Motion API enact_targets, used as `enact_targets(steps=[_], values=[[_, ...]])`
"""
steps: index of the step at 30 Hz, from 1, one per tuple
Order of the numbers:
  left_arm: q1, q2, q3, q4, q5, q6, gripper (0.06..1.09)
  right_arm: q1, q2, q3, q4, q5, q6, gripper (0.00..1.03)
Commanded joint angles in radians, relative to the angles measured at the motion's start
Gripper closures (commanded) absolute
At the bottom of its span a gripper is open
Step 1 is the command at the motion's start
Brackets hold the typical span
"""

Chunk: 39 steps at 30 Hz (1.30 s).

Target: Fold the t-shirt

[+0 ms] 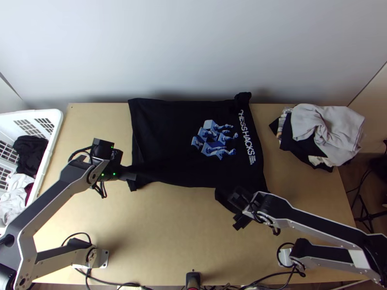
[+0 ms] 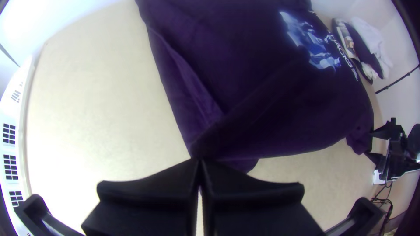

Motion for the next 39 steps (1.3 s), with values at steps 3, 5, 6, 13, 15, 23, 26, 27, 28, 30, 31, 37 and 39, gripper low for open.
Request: enact_targets(steps=[3, 5, 6, 13, 15, 23, 26, 27, 28, 30, 31, 37, 39], values=[[0.021, -0.005, 0.000, -0.015, -0.001, 0.009, 1.05, 0.019, 0.034, -0.006, 0.011, 0.082, -0.045, 0.69], [0.038, -0.016, 0.001, -0.029, 0.001, 0.016, 1.05, 0.024, 0.034, 0.008, 0.011, 0.087, -0.104, 0.94], [0.048, -0.025, 0.001, -0.038, 0.001, 0.023, 1.05, 0.022, 0.029, 0.014, -0.001, 0.087, -0.104, 0.95], [0.107, -0.077, 0.017, -0.139, 0.017, 0.056, 1.05, 0.013, -0.069, 0.071, -0.056, 0.093, -0.126, 1.00], [0.108, -0.093, 0.024, -0.162, 0.021, 0.059, 1.05, -0.001, -0.078, 0.117, -0.116, 0.102, -0.133, 1.00], [0.099, -0.126, 0.061, -0.218, 0.031, 0.070, 1.05, -0.032, -0.133, 0.307, -0.265, 0.104, -0.206, 1.00], [0.076, -0.139, 0.083, -0.244, 0.045, 0.070, 1.05, -0.025, -0.184, 0.367, -0.269, 0.104, -0.227, 1.00], [0.064, -0.143, 0.087, -0.253, 0.047, 0.070, 1.05, -0.018, -0.204, 0.384, -0.279, 0.102, -0.229, 1.00], [0.050, -0.148, 0.092, -0.259, 0.051, 0.069, 1.05, -0.013, -0.219, 0.397, -0.292, 0.101, -0.229, 1.00], [0.024, -0.154, 0.090, -0.267, 0.059, 0.065, 1.05, 0.004, -0.232, 0.420, -0.348, 0.101, -0.215, 1.00], [0.010, -0.154, 0.087, -0.270, 0.059, 0.065, 1.05, 0.016, -0.232, 0.434, -0.384, 0.099, -0.199, 1.00], [-0.031, -0.179, 0.072, -0.326, 0.062, 0.070, 1.05, 0.054, -0.264, 0.502, -0.522, 0.079, -0.155, 1.00], [-0.033, -0.203, 0.069, -0.369, 0.067, 0.089, 1.05, 0.070, -0.273, 0.532, -0.567, 0.062, -0.141, 1.00]])
